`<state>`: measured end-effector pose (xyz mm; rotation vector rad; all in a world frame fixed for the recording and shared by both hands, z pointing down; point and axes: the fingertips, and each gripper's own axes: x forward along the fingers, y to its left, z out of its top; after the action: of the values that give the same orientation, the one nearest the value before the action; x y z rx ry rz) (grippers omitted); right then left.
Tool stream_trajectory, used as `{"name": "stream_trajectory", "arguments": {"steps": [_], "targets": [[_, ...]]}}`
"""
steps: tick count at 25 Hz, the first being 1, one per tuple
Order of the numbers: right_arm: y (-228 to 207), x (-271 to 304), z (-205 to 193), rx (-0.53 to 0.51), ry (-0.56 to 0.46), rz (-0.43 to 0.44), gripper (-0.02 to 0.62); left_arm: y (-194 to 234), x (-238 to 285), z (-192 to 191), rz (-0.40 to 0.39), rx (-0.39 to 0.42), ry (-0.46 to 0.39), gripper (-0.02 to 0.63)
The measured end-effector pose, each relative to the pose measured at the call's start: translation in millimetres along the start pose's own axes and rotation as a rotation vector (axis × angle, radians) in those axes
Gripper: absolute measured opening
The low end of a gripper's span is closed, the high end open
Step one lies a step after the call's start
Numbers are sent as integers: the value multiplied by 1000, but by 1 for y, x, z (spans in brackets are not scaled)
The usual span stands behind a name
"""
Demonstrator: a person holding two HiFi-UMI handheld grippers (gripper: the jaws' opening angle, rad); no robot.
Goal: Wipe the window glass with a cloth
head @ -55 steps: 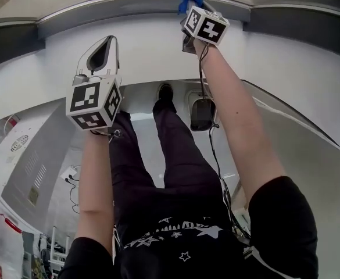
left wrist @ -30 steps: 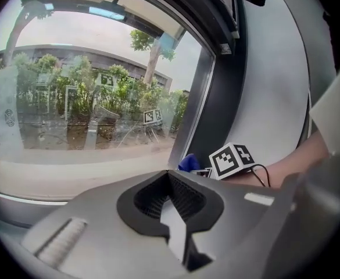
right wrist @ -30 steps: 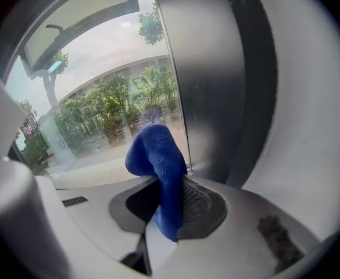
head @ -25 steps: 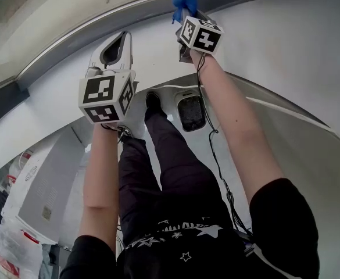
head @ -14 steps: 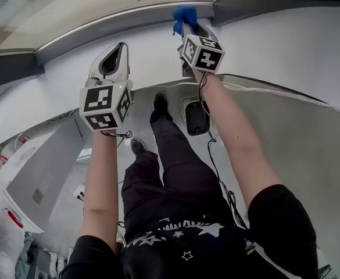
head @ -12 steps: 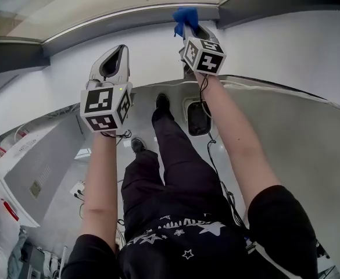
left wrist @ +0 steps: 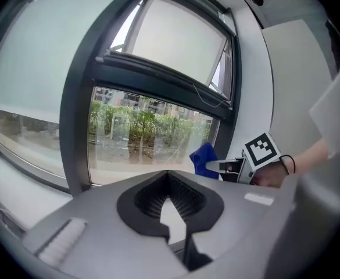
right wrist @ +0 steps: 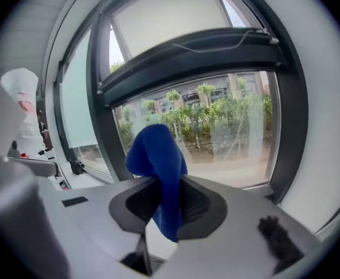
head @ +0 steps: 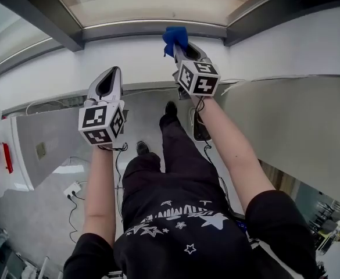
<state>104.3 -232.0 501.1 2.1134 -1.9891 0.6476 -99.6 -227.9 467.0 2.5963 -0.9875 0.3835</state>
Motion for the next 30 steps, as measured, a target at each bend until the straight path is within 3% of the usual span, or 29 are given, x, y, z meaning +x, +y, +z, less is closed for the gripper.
{"name": "stream_trajectory", "arguments": {"steps": [6, 9, 12, 21, 30], "targets": [[92, -70, 10, -25, -21, 177, 75, -2, -82, 30, -36, 64, -52, 9], [117, -94, 11, -74, -4, 204, 75, -2, -104, 38, -24, 52, -67, 8], [132, -116, 20, -54, -12, 224, 75, -8, -121, 42, -19, 36, -76, 8], [124, -175, 20, -57, -8, 342, 74, -60, -158, 28, 50, 1, -59, 9], [110, -245, 37, -134, -47, 514, 74, -142, -189, 36, 118, 14, -124, 9]]}}
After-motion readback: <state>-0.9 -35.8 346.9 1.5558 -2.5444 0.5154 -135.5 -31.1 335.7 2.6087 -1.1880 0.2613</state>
